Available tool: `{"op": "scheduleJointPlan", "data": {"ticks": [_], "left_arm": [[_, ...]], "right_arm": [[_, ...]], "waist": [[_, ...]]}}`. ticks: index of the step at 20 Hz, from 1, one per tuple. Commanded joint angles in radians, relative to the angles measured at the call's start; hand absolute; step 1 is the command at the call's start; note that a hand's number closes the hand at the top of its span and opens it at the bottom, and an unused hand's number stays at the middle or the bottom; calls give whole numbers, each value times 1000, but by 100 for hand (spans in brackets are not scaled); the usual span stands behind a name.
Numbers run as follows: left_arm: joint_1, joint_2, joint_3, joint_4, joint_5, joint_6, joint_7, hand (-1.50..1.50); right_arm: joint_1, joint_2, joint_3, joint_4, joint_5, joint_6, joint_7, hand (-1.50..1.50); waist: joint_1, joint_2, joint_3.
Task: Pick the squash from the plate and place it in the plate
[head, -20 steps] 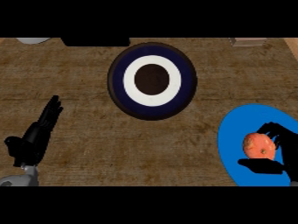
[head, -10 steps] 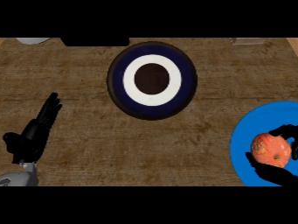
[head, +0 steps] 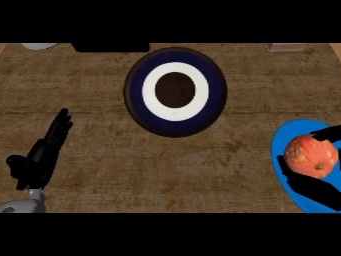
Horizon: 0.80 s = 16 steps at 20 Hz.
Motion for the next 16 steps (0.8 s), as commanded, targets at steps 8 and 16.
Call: {"op": "scheduleJointPlan", "data": {"ticks": [8,16], "left_arm": [[-50,13,25,1,3,-32,57,0],[-43,-34,11,41,-36,-3,-19,0]], "right_arm": [[-401,102,126,115,105,197,225,150],[-701,221,76,529,119,93,174,150]], "waist": [[7,1,0],[10,3,0]]}}
